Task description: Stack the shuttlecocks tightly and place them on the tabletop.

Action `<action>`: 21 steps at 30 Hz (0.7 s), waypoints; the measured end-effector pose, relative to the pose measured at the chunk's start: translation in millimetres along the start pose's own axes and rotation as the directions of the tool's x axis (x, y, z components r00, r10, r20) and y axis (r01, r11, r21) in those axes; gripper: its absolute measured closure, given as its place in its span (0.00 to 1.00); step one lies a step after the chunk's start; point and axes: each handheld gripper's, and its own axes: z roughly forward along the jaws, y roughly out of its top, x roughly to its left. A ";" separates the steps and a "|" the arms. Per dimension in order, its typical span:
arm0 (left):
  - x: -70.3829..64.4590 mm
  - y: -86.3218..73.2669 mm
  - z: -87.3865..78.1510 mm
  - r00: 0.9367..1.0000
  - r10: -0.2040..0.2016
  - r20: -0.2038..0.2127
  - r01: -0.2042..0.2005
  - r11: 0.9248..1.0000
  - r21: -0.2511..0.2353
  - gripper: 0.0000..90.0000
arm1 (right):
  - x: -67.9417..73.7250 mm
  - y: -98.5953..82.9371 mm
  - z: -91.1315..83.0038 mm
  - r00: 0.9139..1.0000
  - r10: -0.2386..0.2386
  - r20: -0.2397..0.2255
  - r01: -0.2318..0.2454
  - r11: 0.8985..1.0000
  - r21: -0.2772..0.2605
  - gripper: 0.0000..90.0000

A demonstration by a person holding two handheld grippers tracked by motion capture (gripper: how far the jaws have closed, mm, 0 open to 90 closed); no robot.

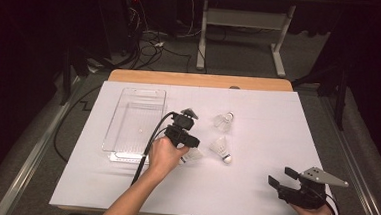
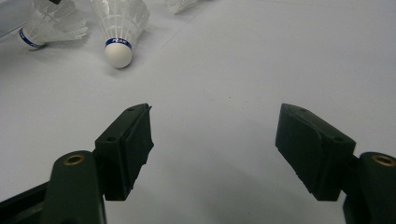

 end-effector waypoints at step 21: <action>-3.5 -4.3 -5.2 0.996 0.079 0.027 -0.080 0.997 0.006 0.90 | -0.2 0.0 0.2 1.000 -0.003 0.001 0.003 1.000 0.001 0.31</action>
